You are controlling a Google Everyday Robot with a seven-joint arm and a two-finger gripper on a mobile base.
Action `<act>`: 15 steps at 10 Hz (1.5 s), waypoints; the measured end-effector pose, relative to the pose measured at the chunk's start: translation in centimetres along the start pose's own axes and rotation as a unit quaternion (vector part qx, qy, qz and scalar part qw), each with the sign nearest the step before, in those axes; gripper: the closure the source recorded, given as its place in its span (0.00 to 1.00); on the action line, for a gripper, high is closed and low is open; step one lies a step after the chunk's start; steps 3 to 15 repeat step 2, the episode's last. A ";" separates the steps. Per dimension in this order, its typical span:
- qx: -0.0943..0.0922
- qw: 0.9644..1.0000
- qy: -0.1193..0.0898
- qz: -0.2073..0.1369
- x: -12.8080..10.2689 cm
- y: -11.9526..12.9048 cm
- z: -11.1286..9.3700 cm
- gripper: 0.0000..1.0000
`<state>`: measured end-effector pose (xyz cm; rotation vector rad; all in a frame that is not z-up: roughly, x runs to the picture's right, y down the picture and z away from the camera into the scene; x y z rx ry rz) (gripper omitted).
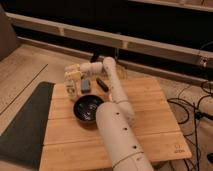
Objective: Stand the bottle upright
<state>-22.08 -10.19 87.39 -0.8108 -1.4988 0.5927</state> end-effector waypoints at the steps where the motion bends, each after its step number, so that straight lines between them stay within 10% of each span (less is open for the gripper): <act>1: -0.003 1.000 -0.001 0.001 0.0 0.1 0.1 0.33; 15: -0.003 1.000 -0.001 0.001 0.0 0.1 0.1 0.30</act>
